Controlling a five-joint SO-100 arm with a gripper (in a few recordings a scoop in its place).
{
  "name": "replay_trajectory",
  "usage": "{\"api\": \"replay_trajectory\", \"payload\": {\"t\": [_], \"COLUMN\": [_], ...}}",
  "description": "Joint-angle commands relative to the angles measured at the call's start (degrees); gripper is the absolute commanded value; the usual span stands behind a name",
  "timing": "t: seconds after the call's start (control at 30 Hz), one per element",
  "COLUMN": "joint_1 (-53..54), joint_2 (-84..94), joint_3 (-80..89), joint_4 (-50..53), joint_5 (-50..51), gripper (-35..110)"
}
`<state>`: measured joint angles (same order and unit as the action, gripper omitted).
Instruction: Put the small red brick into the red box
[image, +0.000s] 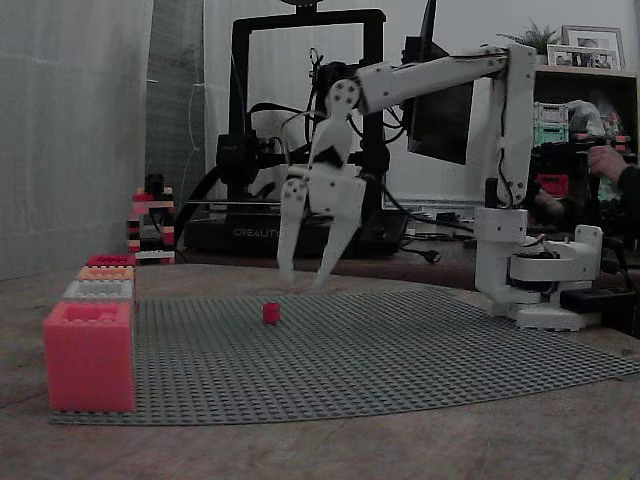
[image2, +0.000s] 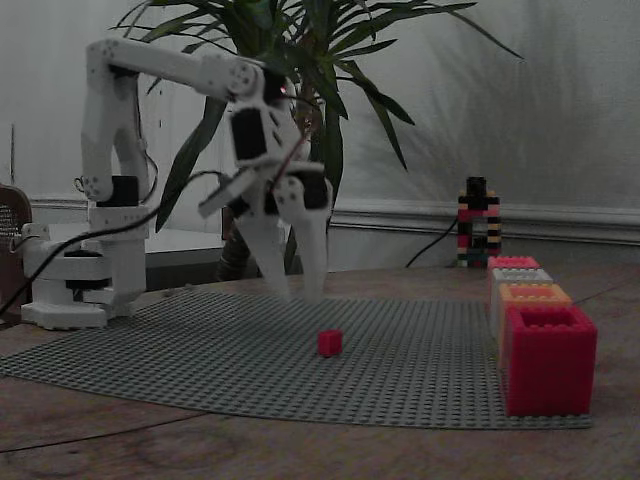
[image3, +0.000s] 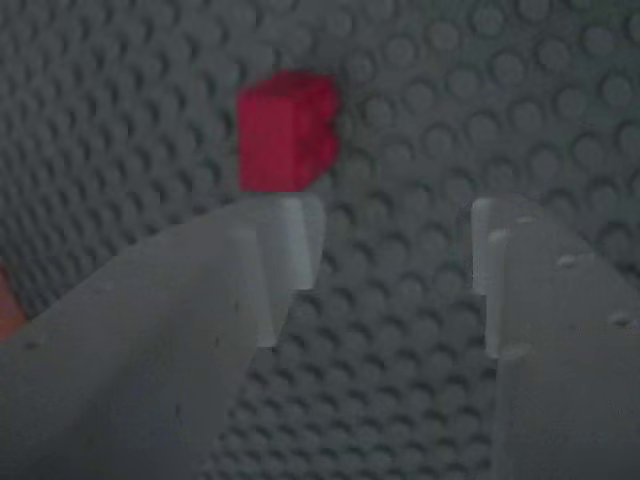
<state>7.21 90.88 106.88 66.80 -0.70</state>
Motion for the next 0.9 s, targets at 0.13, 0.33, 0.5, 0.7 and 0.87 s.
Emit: {"api": "replay_trajectory", "payload": {"t": [0.13,0.33,0.5,0.7,0.87], "joint_1": [2.02,2.55,2.55,2.55,2.55], "joint_2": [-5.19,-8.35,-10.2,-11.43,-13.62], "joint_3": [-8.09,-9.76,-10.99,-11.43,-12.39], "joint_4": [-2.29,-4.22,-4.57,-5.1,-5.71], "joint_5": [-1.23,-1.32,-1.32,-1.23,-1.41], "gripper": [14,13,13,12,8]}}
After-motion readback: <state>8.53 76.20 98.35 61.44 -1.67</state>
